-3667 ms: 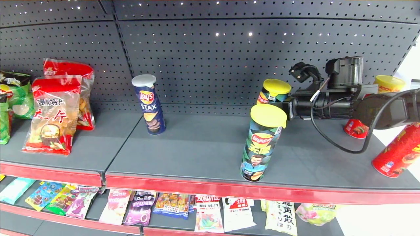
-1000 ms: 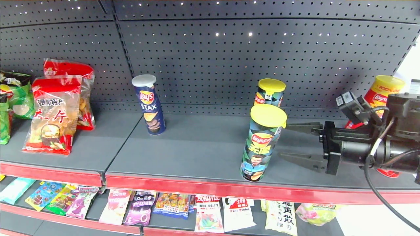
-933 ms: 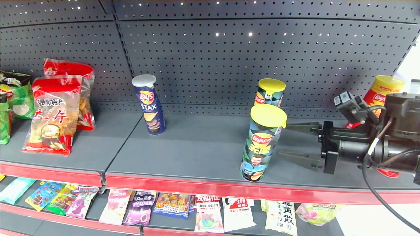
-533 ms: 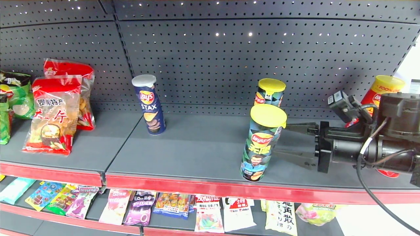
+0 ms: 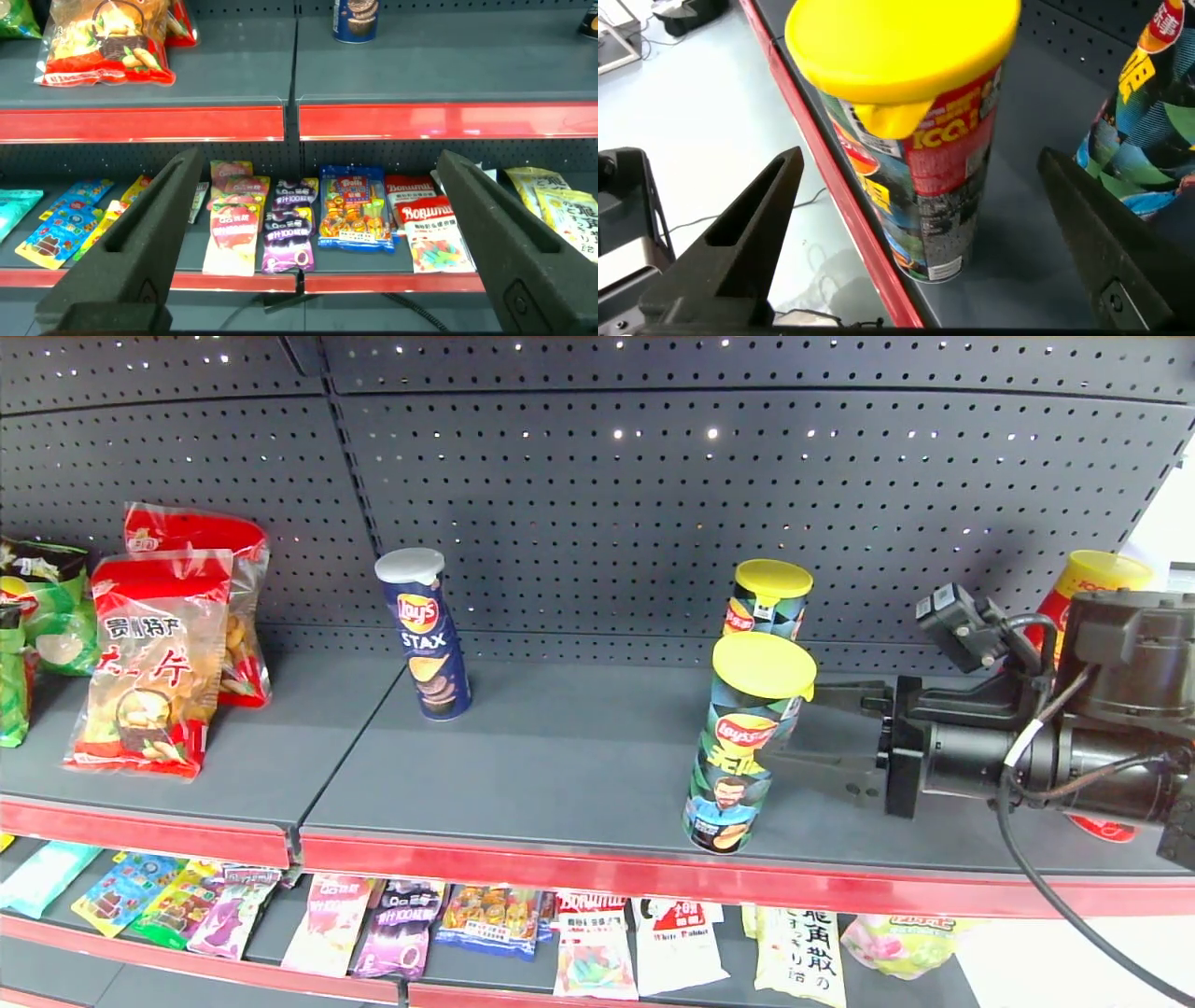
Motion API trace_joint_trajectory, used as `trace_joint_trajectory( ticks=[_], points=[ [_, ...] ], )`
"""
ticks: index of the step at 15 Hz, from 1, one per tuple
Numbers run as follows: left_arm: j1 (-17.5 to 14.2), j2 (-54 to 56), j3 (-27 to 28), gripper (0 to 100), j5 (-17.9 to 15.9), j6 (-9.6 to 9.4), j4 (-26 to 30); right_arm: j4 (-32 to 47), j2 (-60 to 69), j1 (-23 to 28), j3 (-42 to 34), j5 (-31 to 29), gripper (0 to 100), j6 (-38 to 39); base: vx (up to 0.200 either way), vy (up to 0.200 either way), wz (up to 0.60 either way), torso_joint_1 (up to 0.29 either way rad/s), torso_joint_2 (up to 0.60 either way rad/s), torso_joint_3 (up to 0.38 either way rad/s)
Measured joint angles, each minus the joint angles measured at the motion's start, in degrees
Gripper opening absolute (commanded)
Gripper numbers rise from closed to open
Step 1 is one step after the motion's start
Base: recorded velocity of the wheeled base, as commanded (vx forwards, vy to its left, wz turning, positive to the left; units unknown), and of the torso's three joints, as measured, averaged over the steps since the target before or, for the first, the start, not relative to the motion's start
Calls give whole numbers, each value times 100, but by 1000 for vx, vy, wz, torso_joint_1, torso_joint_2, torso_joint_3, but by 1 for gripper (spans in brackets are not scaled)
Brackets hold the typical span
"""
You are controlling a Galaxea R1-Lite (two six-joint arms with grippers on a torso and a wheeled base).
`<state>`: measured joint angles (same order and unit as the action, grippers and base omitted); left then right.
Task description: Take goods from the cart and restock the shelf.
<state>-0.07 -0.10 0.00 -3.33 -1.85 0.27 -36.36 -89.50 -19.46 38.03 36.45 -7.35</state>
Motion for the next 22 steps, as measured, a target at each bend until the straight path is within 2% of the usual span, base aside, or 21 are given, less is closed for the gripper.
trace_joint_trajectory(
  ticks=[10,22],
  points=[
    [0,0,0,100,-1,0,-2,-162,-171,-344,20,-271,100,7,0,0,0,0,0,0],
    [5,0,0,100,0,2,0,-408,-464,-389,173,-347,100,18,0,0,0,0,0,0]
  ],
)
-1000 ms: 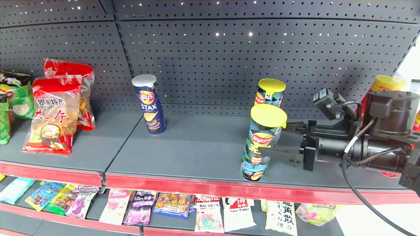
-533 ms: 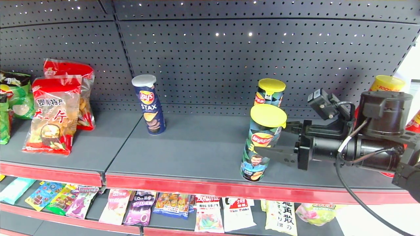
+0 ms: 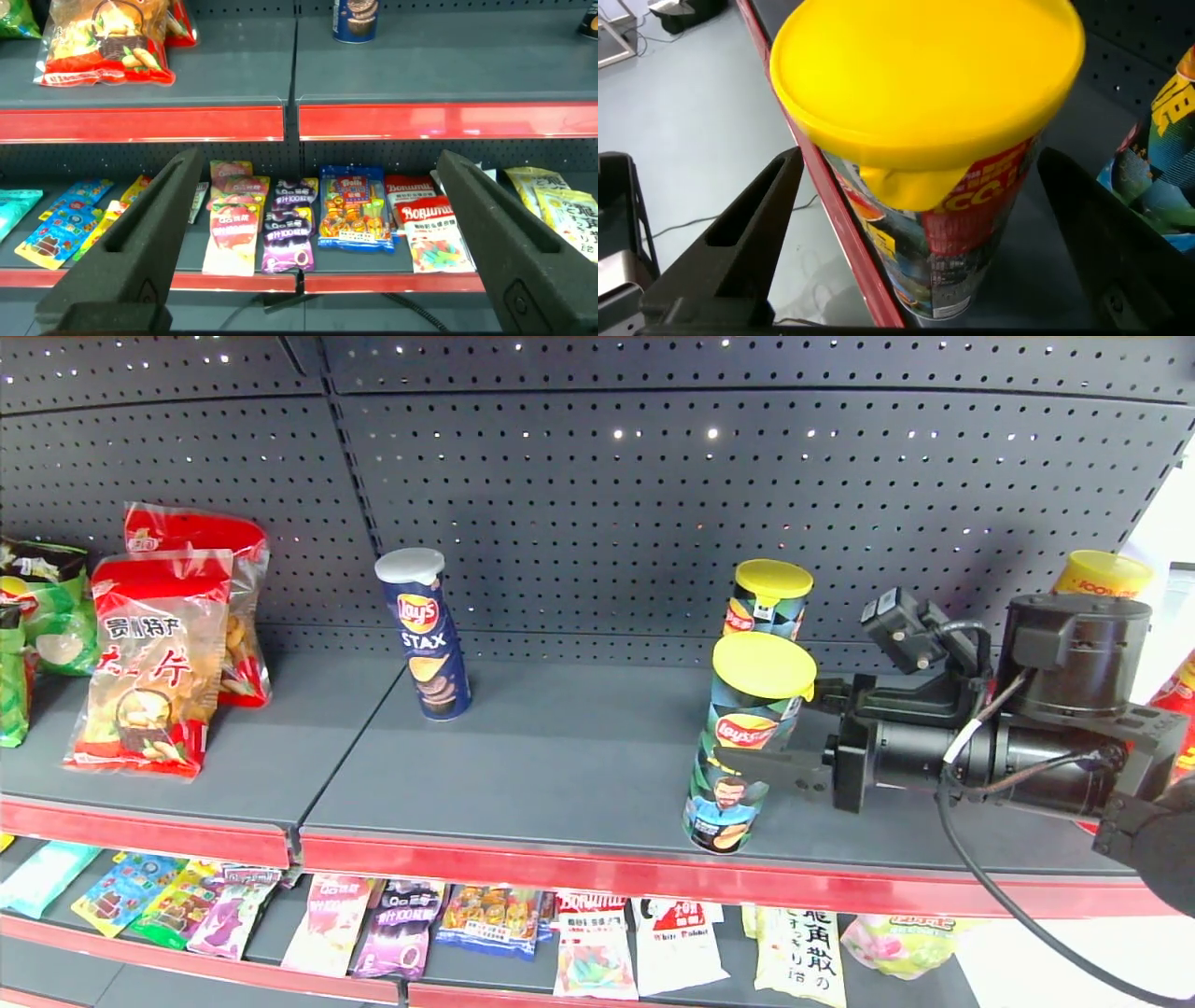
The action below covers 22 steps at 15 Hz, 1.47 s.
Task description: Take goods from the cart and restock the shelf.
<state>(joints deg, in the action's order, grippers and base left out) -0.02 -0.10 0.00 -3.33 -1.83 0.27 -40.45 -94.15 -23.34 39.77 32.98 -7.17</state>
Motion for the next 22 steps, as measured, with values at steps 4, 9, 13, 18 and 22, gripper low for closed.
trace_joint_trajectory(
  ticks=[4,9,13,18,22],
  points=[
    [-2,0,0,100,0,-2,0,2,-80,-11,67,2,100,-7,0,0,0,0,0,0],
    [-2,0,0,100,-1,-2,-2,5,-188,-9,133,4,0,-9,0,0,0,0,0,0],
    [-2,0,0,100,0,-2,-2,2,-207,-9,119,24,0,-11,0,0,0,0,0,0],
    [-2,0,0,100,0,-2,0,35,-100,98,124,569,0,-68,0,0,0,0,0,0],
    [2,0,0,100,0,0,0,55,-72,362,254,1013,0,-375,0,0,0,0,0,0]
  ],
)
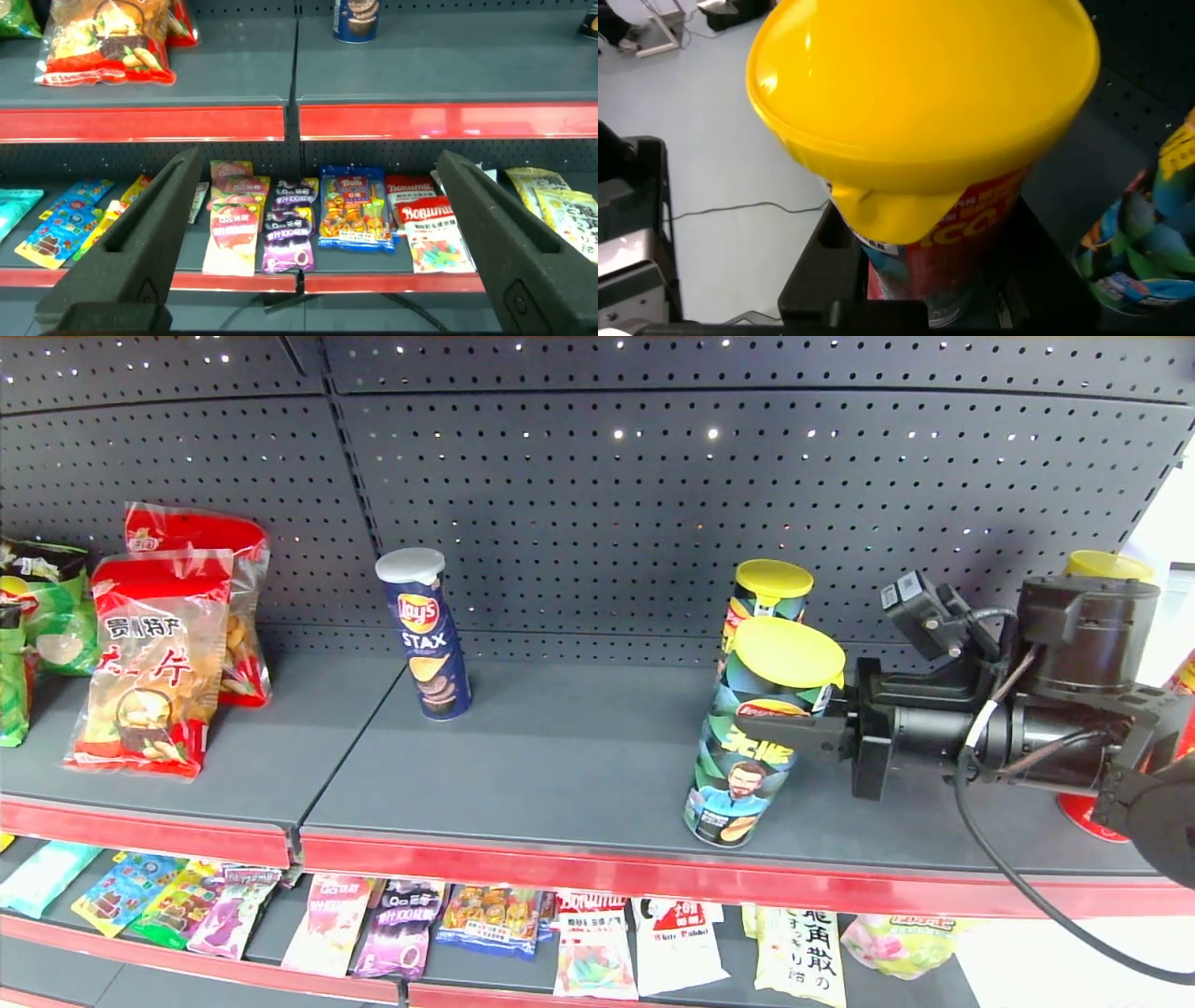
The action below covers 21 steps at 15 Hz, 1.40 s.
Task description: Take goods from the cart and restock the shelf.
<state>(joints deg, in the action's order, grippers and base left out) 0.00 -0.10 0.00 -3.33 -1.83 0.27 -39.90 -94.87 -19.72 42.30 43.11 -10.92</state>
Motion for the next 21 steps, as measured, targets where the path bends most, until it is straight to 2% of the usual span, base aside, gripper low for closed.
trace_joint_trajectory(
  ticks=[9,21],
  points=[
    [-5,0,0,100,-1,0,0,143,-48,273,-29,418,0,-199,0,0,0,0,0,0],
    [-2,0,0,100,0,0,0,161,-194,258,-105,427,0,-412,0,0,0,0,0,0]
  ],
)
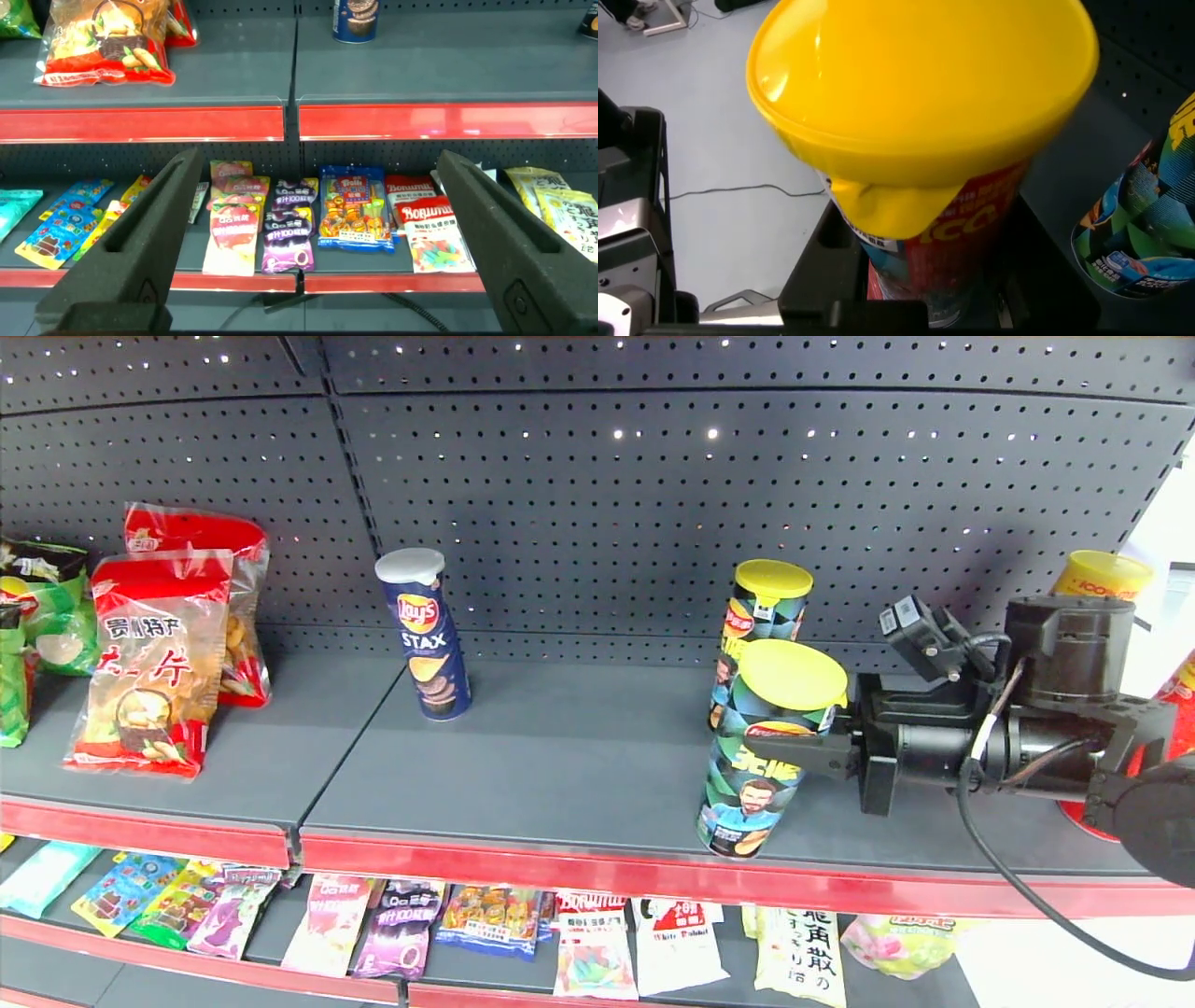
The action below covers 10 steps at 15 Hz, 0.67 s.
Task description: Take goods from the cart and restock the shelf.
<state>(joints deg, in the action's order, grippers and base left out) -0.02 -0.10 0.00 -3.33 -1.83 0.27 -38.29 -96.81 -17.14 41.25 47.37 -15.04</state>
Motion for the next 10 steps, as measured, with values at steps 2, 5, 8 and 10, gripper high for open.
trace_joint_trajectory(
  ticks=[2,5,8,10],
  points=[
    [0,0,0,100,0,-2,0,4,-5,2,4,0,0,0,0,0,0,0,0,0],
    [-2,0,0,100,0,-2,0,20,-7,0,22,0,0,2,0,0,0,0,0,0],
    [0,0,0,100,0,0,0,127,11,57,44,0,0,2,0,0,0,0,0,0],
    [0,0,0,100,-1,0,0,149,26,99,50,0,0,-1,0,0,0,0,0,0]
  ],
)
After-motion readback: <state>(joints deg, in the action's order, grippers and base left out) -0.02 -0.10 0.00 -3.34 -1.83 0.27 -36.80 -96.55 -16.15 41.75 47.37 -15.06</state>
